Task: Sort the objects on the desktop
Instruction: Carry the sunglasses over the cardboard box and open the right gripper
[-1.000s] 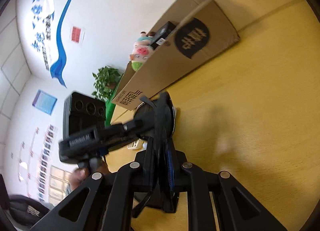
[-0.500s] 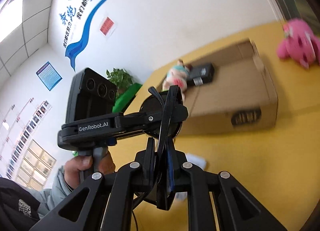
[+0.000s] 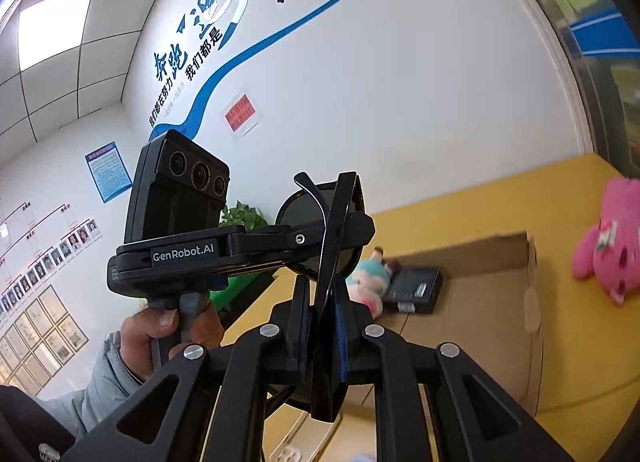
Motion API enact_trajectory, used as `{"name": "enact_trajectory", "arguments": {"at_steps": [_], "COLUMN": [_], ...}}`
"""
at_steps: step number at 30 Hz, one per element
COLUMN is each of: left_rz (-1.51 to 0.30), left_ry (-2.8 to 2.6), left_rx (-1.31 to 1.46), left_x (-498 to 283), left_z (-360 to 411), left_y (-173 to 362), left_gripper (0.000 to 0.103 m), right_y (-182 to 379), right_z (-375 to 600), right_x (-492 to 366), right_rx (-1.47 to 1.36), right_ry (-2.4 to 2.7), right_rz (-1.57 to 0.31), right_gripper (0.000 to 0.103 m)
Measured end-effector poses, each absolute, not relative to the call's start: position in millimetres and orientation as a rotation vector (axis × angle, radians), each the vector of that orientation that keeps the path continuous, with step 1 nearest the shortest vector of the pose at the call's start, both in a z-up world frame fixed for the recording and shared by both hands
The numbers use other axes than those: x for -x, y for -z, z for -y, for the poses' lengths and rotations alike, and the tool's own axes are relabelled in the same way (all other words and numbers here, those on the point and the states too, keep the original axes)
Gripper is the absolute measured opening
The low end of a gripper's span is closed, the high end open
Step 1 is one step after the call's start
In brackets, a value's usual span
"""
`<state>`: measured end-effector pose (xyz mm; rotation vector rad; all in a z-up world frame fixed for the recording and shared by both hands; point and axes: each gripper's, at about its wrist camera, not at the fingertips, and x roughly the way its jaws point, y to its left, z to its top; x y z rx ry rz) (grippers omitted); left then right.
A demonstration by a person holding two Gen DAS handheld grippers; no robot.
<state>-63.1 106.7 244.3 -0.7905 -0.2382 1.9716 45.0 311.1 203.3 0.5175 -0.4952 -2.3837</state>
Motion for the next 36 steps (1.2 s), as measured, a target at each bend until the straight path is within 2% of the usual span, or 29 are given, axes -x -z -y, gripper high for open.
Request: {"name": "enact_trajectory", "arguments": {"at_steps": [7, 12, 22, 30, 33, 35, 36], "left_rz": [0.233, 0.292, 0.461, 0.493, 0.491, 0.468, 0.465], "left_ry": [-1.971, -1.958, -1.854, -1.784, -1.788, -1.817, -1.826], "left_rx": [0.835, 0.931, 1.275, 1.501, 1.556, 1.594, 1.604], "left_x": [141, 210, 331, 358, 361, 362, 364], "left_z": [-113, -117, -143, -169, -170, -169, -168], "left_y": [-237, -196, -45, 36, 49, 52, 53], "left_gripper": [0.004, 0.004, 0.004, 0.003, 0.009, 0.017, 0.017], "right_y": [-204, -181, -61, 7, 15, 19, 21], "right_z": [-314, -312, -332, -345, -338, -335, -333], "right_x": [35, 102, 224, 270, 279, 283, 285], "right_rx": [-0.573, -0.684, -1.088, -1.442, -1.579, -1.635, -1.661], "right_ry": [2.402, 2.443, 2.439, 2.425, 2.461, 2.482, 2.492], "right_rz": [0.487, 0.461, 0.547, 0.532, 0.432, 0.393, 0.372], "right_gripper": [0.011, 0.01, 0.009, 0.008, 0.008, 0.008, 0.008]}}
